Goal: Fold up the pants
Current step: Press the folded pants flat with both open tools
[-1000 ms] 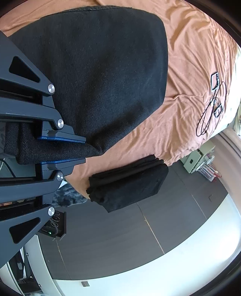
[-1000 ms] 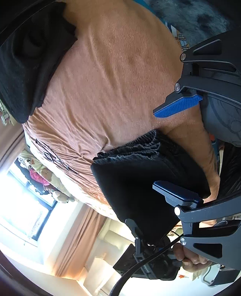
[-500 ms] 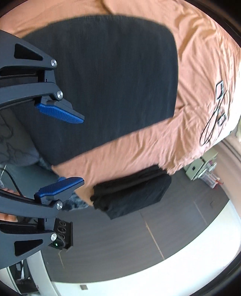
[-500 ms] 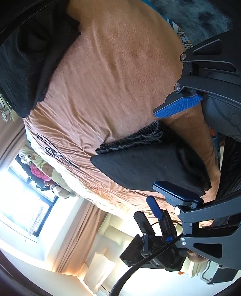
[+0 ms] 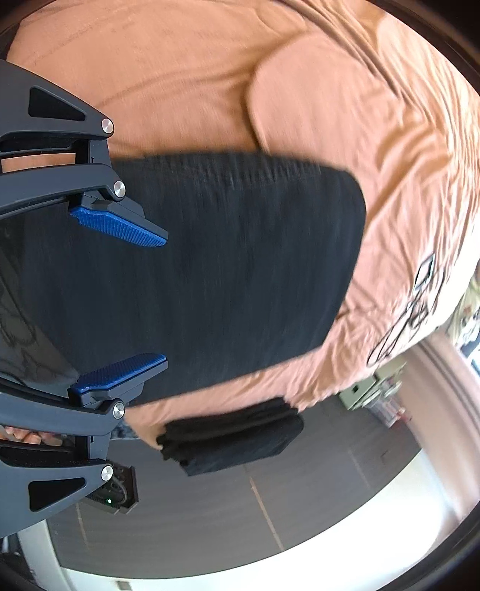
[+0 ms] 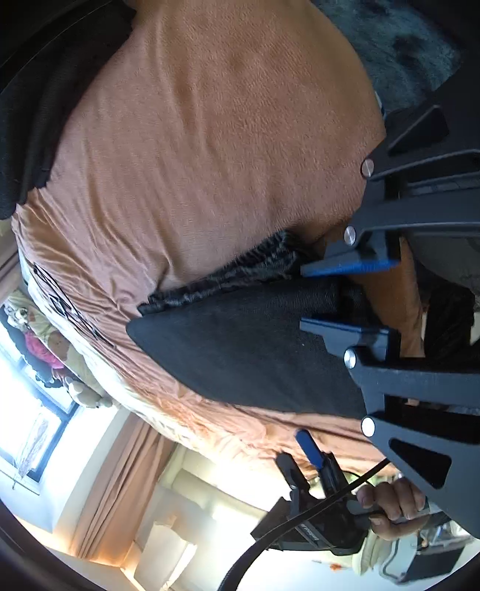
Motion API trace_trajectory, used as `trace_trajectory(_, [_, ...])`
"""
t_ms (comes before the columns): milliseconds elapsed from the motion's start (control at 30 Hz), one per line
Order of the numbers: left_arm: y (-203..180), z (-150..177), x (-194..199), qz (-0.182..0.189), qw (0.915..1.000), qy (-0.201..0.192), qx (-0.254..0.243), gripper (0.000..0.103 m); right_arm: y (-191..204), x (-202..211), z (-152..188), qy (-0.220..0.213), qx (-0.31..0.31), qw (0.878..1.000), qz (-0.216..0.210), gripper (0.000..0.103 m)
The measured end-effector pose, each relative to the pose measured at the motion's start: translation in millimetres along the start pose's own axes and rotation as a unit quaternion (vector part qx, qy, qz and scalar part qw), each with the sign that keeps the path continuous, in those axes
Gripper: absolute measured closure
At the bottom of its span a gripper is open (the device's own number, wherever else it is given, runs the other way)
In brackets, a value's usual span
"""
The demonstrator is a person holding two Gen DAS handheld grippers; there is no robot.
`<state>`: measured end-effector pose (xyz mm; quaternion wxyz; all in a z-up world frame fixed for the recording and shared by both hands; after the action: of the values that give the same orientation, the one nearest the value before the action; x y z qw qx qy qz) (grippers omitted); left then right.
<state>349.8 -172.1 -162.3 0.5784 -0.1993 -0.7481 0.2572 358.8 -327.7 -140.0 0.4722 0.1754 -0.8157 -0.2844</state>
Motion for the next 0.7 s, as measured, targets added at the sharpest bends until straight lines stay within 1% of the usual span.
trace_trajectory(100, [21,5,2,-0.01,0.9998,-0.007,0.013,0.04,-10,-6,4,0.008,-0.003,1.0,0.02,0.091])
trace_trajectory(200, [39,11,1,-0.016,0.9994,-0.01,0.028,0.04,-11,-5,6,0.014,-0.01,1.0,0.01,0.091])
trace_trajectory(300, [55,15,1,-0.014,0.9988,-0.011,0.046,0.04,-3,5,2,0.012,0.0,1.0,0.001,0.09])
trace_trajectory(400, [67,17,-2,-0.007,0.998,-0.011,0.061,0.04,-2,13,-1,0.009,0.014,1.0,0.003,0.083])
trace_trajectory(433, [70,18,-3,-0.005,0.9978,-0.011,0.065,0.04,-3,14,-2,0.007,0.017,1.0,0.002,0.076])
trace_trajectory(467, [72,19,-5,0.0,0.9976,-0.01,0.069,0.04,-2,17,-5,0.004,0.02,1.0,-0.001,0.064])
trace_trajectory(500, [74,22,-6,0.004,0.9973,-0.009,0.072,0.04,-3,13,-5,0.001,0.022,1.0,-0.002,0.057])
trace_trajectory(533, [75,23,-7,0.009,0.9972,-0.007,0.074,0.04,-3,12,-7,-0.001,0.024,1.0,-0.001,0.049])
trace_trajectory(700, [73,32,-17,0.034,0.9963,0.002,0.079,0.04,-1,-2,-24,-0.001,0.039,0.999,0.003,0.048])
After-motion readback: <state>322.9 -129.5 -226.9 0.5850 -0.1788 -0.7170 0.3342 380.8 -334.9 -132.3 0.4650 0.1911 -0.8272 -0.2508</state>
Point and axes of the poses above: each gripper's, at about its wrist camera, not at the fingertips, and x roughly against the way its jaws point, y to its left, z to its underside, the point moved 10 cm from there along -x, roughly the way its jaws point, and after that the axes turned 8 degrees about y, right-handed, at the moved point
